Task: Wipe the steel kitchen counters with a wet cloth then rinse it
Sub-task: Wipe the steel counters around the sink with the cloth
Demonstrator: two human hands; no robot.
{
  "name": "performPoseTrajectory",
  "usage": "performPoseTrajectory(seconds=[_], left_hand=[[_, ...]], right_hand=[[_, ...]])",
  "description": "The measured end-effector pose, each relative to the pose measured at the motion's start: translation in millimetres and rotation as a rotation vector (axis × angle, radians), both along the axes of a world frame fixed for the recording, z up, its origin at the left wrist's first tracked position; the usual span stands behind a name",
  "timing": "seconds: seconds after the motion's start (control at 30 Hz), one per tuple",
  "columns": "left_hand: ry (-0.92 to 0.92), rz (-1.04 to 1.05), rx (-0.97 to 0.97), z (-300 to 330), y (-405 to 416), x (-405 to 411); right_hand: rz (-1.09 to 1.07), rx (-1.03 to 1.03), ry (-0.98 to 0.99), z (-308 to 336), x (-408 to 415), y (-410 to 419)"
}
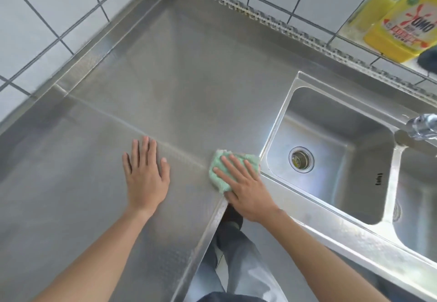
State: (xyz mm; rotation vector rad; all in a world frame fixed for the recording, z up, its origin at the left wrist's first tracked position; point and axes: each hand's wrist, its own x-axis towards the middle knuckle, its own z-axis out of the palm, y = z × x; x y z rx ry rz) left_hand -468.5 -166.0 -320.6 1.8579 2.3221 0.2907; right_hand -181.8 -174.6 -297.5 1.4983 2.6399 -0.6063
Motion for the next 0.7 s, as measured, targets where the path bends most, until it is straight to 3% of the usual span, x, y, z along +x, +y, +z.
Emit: performPoseTrajectory(seconds=[0.1, 0.27, 0.4, 0.5, 0.7], left_hand=[[0.035, -0.022, -0.018, -1, 1, -2], [0.024, -0.049, -0.060, -3, 2, -3], [-0.053, -0.003, -0.090, 6, 9, 5], [-0.100, -0.113, 0.012, 16, 8, 31], [-0.146, -0.406, 0.054, 14, 0, 117]], right_hand=[[-0.216, -0.024, -0.015, 4, 29, 13], [-0.464, -0.028, -0.020, 2, -38, 53], [-0.273, -0.011, 0.017, -7, -64, 21], [-0.161, 0.026, 0.048, -12, -30, -22], [-0.255, 0.012, -0.015, -8, 86, -88]])
